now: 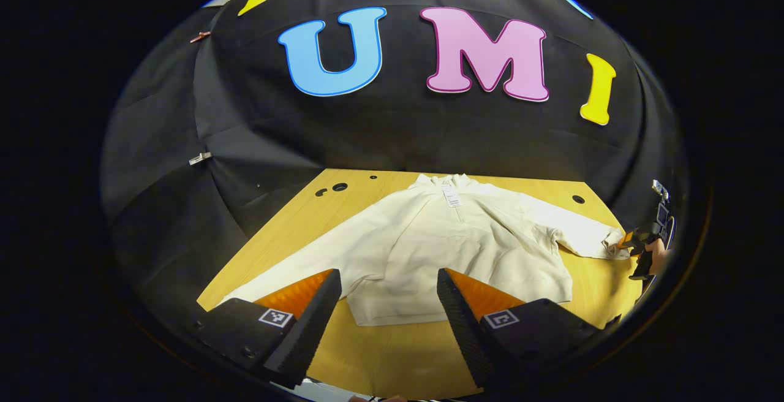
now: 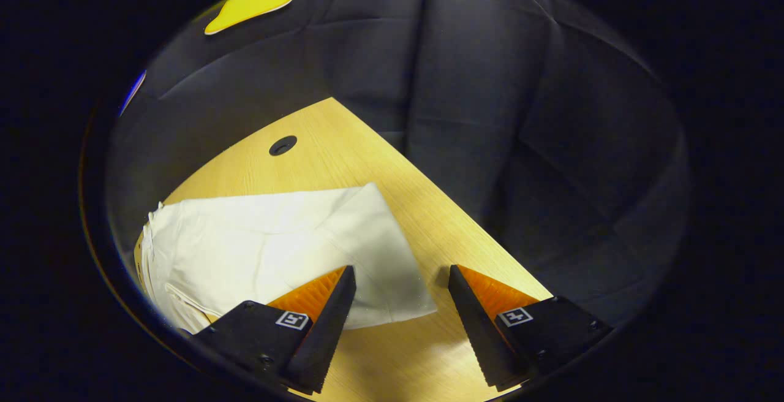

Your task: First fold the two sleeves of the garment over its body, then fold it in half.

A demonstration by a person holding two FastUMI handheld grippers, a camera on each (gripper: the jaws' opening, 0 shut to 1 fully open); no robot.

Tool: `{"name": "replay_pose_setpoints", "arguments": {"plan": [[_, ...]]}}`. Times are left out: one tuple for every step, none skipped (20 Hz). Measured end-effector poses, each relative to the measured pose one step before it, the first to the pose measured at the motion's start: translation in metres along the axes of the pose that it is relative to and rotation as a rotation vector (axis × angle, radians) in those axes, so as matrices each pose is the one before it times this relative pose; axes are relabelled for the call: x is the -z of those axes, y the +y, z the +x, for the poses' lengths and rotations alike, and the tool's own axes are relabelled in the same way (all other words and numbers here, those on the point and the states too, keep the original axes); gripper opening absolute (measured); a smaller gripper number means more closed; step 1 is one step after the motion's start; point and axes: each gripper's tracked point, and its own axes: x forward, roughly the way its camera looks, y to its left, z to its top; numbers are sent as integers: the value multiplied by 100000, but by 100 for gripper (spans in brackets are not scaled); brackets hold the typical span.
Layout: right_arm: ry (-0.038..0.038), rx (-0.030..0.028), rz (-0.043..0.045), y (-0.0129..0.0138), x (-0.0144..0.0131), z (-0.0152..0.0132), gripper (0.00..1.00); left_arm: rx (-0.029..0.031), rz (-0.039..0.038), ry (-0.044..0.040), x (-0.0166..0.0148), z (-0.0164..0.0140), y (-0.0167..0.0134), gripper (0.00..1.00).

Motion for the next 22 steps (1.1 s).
{"name": "replay_pose_setpoints", "arguments": {"plan": [[818, -2838, -1284, 362, 177, 212, 95, -112, 88, 358, 52, 86, -90, 97], [-782, 466, -769, -112, -108, -543, 66, 112, -85, 185, 91, -7, -105, 97], [710, -3509, 1506, 935, 42, 275, 74, 285, -171, -201, 1, -65, -161, 97], [147, 916, 1058, 446, -207, -435, 54, -51, 24, -466, -54, -79, -99, 97], [415, -2786, 1071, 854, -64, 41, 34, -98, 197, -387, -68, -110, 15, 97], [-159, 829, 479, 26, 138, -162, 28, -259, 405, -507, 7, -34, 67, 97], [-753, 340, -632, 40, -96, -1, 23, -187, 528, -184, 26, -67, 40, 97], [347, -47, -1136, -55, 76, 149, 14, 40, 405, -40, 142, -24, 60, 97], [-464, -279, -1052, 170, -223, 151, 11, -31, 185, 231, 90, 4, 125, 97], [154, -148, -756, 295, 36, -192, 7, -37, -106, 325, 111, 29, 157, 97], [-19, -1480, 56, 413, 0, -47, 7, -150, -338, -25, 8, 84, 170, 97], [-67, -995, -65, 631, -63, -470, 7, -325, -560, 2, 33, 14, 258, 97], [-929, -501, -24, 629, -307, -272, 7, -226, -649, 342, -17, 49, 207, 97], [-2114, 141, -262, 551, -698, -167, 7, -247, -653, 223, 42, 132, 174, 97], [-1287, -143, -642, 558, -872, -282, 7, -374, -647, -251, -115, 21, 293, 97], [-1513, 212, -89, 494, -784, -331, 7, -296, -647, -548, -98, 8, 268, 97], [-1304, -720, -303, 702, -1002, -263, 7, -249, -611, -356, -9, -30, 298, 97], [-1140, -963, -866, 722, -909, -463, 7, -277, -478, -210, 87, -7, 262, 97], [-1383, -1054, -1162, 761, -1020, -299, 7, -627, -4, 255, 63, 14, 320, 97], [-1193, -1384, -1335, 1236, -906, -183, 7, -769, 28, 489, 220, 56, 344, 97], [-1189, -1765, -1326, 1072, -927, -241, 7, -276, -695, -324, -95, -2, 222, 97], [-868, -1462, -1852, 1430, -775, 5, 7, -77, -1015, -718, -253, 21, 93, 97]]}}
